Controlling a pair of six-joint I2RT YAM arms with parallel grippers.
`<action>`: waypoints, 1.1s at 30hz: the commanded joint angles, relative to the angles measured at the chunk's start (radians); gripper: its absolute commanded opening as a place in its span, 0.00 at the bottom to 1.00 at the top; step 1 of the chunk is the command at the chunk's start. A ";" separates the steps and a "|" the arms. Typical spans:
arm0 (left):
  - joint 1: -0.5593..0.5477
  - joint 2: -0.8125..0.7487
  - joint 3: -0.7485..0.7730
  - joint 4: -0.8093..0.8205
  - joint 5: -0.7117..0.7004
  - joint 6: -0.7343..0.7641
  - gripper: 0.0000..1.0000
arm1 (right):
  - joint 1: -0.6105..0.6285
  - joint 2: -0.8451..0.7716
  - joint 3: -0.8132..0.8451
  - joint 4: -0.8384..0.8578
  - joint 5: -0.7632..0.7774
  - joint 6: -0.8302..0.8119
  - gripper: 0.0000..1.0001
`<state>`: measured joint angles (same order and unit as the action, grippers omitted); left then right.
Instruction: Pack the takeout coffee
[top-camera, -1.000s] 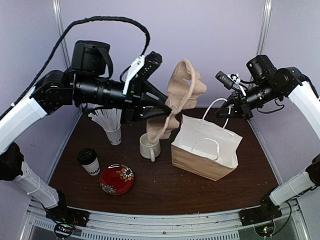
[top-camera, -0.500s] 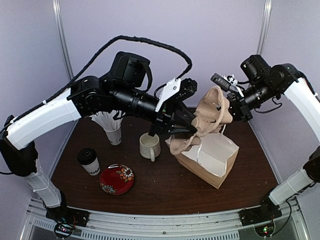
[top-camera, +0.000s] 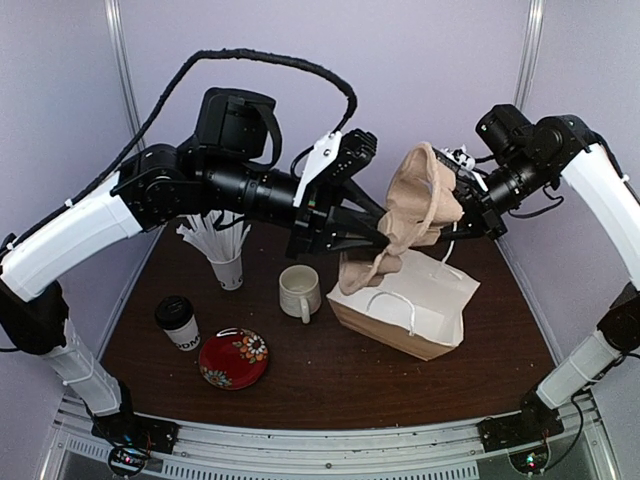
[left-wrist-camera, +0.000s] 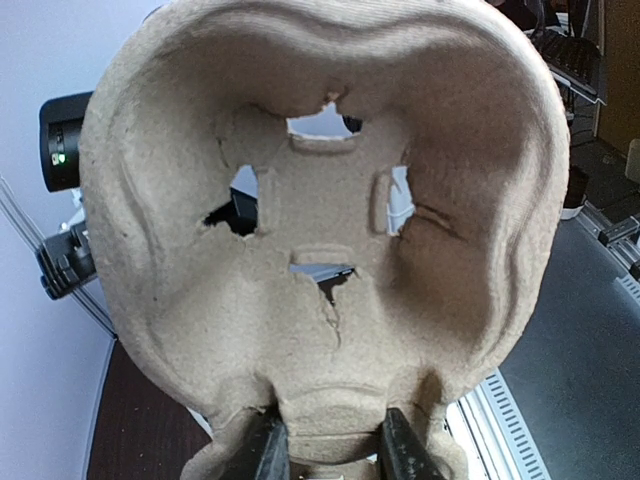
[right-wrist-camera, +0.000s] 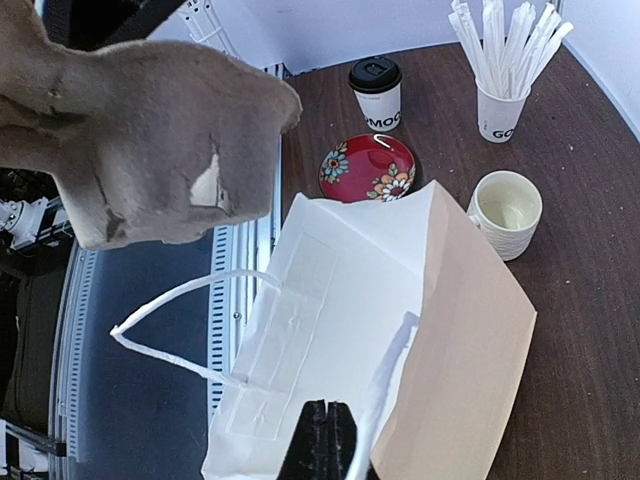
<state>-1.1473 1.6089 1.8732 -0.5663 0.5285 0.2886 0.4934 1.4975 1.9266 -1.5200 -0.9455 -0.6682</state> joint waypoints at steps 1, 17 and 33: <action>-0.005 -0.035 0.033 0.063 0.034 0.011 0.24 | 0.008 0.020 0.010 -0.064 -0.035 -0.083 0.00; -0.020 0.116 0.069 0.131 0.097 0.034 0.24 | 0.035 0.032 -0.010 -0.067 -0.074 -0.090 0.00; -0.027 0.198 0.067 0.052 0.107 0.122 0.25 | 0.076 0.060 -0.006 -0.134 -0.084 -0.142 0.00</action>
<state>-1.1671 1.7859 1.9141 -0.5072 0.6193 0.3702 0.5526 1.5414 1.9083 -1.6161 -0.9955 -0.7780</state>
